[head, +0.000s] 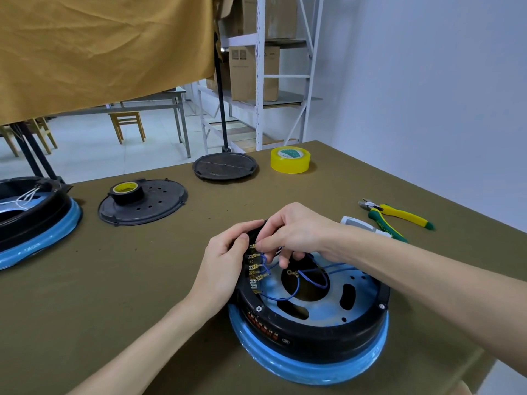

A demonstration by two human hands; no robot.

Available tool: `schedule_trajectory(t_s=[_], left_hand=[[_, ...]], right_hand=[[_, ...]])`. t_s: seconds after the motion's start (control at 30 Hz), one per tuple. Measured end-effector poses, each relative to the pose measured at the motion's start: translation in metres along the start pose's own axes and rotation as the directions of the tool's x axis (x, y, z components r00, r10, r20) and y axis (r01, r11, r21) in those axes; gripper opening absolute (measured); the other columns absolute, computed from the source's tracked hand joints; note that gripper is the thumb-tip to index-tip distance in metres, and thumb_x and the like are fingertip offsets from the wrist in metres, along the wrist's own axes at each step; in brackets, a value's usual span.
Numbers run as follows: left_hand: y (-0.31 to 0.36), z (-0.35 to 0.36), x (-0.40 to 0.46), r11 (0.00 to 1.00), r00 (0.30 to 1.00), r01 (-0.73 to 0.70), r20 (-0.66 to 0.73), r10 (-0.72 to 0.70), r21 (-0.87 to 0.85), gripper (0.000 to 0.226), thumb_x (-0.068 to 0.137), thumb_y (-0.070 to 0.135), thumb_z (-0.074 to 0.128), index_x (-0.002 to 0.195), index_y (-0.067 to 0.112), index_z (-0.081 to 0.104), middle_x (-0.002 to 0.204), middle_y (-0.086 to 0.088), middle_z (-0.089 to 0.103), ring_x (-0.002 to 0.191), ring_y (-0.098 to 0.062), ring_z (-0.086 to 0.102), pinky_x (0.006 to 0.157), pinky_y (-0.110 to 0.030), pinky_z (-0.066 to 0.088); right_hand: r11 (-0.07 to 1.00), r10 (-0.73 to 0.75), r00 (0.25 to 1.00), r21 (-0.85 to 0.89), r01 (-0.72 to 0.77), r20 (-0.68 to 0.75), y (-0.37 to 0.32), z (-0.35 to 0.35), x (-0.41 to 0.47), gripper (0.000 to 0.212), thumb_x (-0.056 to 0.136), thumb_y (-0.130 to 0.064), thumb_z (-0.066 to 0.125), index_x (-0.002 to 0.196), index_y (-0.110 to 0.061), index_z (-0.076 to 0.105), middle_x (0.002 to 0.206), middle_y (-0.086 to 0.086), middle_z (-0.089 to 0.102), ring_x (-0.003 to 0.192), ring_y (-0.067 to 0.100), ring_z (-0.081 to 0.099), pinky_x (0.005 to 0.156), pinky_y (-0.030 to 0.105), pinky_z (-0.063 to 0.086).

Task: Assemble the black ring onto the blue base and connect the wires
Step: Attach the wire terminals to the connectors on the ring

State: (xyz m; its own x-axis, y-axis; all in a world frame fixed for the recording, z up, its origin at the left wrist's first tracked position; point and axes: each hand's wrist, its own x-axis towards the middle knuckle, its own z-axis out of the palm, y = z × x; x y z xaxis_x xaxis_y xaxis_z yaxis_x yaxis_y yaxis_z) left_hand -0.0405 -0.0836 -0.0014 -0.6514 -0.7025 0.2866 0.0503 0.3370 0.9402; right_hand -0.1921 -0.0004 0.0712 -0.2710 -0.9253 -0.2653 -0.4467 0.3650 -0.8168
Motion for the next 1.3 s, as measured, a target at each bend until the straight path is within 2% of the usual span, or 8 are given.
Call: schedule_trajectory(t_s=[0.23,0.37,0.5,0.63,0.77,0.93,1.2,1.3], left_hand=[[0.002,0.000,0.000,0.992,0.996,0.079,-0.041,-0.076,0.094,0.040,0.112,0.019,0.036,0.139,0.037,0.060,0.132,0.029,0.061,0.126,0.008,0.053,0.100,-0.011,0.037],[0.007,-0.005,-0.007,0.977,0.982,0.130,-0.157,-0.104,0.170,0.024,0.104,0.022,0.052,0.108,0.039,0.069,0.096,0.028,0.072,0.095,0.011,0.066,0.071,-0.007,0.048],[0.029,-0.038,0.002,0.912,0.984,0.176,-0.104,-0.148,0.372,0.002,0.088,0.033,0.077,0.087,0.031,0.077,0.081,0.019,0.076,0.078,0.003,0.071,0.073,-0.023,0.058],[0.047,-0.058,0.004,0.852,0.957,0.200,0.091,-0.276,0.483,0.015,0.092,0.042,0.074,0.080,0.039,0.083,0.078,0.013,0.078,0.080,-0.007,0.073,0.077,-0.031,0.061],[0.050,-0.061,0.004,0.835,0.950,0.145,0.163,-0.268,0.532,0.022,0.096,0.031,0.073,0.084,0.048,0.082,0.082,0.024,0.077,0.072,0.011,0.067,0.067,-0.016,0.051],[0.049,-0.049,0.002,0.875,0.955,0.041,0.240,-0.177,0.482,0.026,0.097,0.014,0.071,0.092,0.036,0.084,0.088,0.025,0.078,0.085,0.009,0.071,0.073,-0.006,0.051],[0.044,-0.036,0.003,0.880,0.961,-0.023,0.254,-0.112,0.474,0.022,0.097,0.015,0.070,0.099,0.032,0.084,0.090,0.025,0.078,0.088,0.011,0.070,0.075,-0.004,0.050],[0.047,-0.036,0.003,0.863,0.952,-0.017,0.271,-0.140,0.505,0.023,0.100,0.022,0.067,0.096,0.036,0.084,0.088,0.026,0.077,0.087,0.008,0.071,0.078,-0.013,0.055]], right_hand=[[0.993,-0.047,0.999,-0.106,0.049,0.025,-0.006,0.000,0.001,0.004,0.094,-0.014,0.071,0.091,-0.013,0.069,0.069,0.002,0.074,0.048,0.013,0.066,0.041,0.019,0.033],[0.989,-0.076,0.997,-0.127,0.077,0.017,0.000,0.002,-0.002,0.008,0.096,-0.020,0.072,0.097,-0.013,0.067,0.072,0.003,0.076,0.051,0.014,0.069,0.039,0.020,0.036],[0.973,-0.133,0.991,-0.190,0.129,-0.010,0.003,0.005,-0.004,0.006,0.096,-0.023,0.071,0.097,-0.018,0.068,0.072,0.001,0.078,0.052,0.013,0.071,0.039,0.020,0.042],[0.959,-0.166,0.983,-0.244,0.142,-0.081,0.002,0.007,-0.006,0.006,0.093,-0.020,0.072,0.087,-0.019,0.073,0.068,-0.001,0.076,0.053,0.013,0.073,0.037,0.018,0.040],[0.930,-0.232,0.965,-0.320,0.183,-0.122,0.001,0.009,-0.008,0.009,0.091,-0.017,0.074,0.083,-0.017,0.078,0.072,0.000,0.077,0.051,0.012,0.072,0.041,0.019,0.046],[0.871,-0.281,0.951,-0.451,0.196,-0.130,0.006,-0.001,-0.009,0.012,0.091,-0.019,0.075,0.079,-0.018,0.079,0.072,-0.002,0.077,0.049,0.010,0.070,0.051,0.017,0.049],[0.896,-0.312,0.934,-0.380,0.230,-0.172,0.021,-0.007,-0.013,0.014,0.092,-0.016,0.074,0.080,-0.014,0.080,0.072,-0.003,0.076,0.049,0.009,0.069,0.048,0.016,0.048],[0.900,-0.309,0.937,-0.368,0.233,-0.161,0.021,-0.007,-0.016,0.008,0.093,-0.018,0.074,0.087,-0.014,0.079,0.077,-0.003,0.076,0.051,0.006,0.069,0.050,0.015,0.048]])
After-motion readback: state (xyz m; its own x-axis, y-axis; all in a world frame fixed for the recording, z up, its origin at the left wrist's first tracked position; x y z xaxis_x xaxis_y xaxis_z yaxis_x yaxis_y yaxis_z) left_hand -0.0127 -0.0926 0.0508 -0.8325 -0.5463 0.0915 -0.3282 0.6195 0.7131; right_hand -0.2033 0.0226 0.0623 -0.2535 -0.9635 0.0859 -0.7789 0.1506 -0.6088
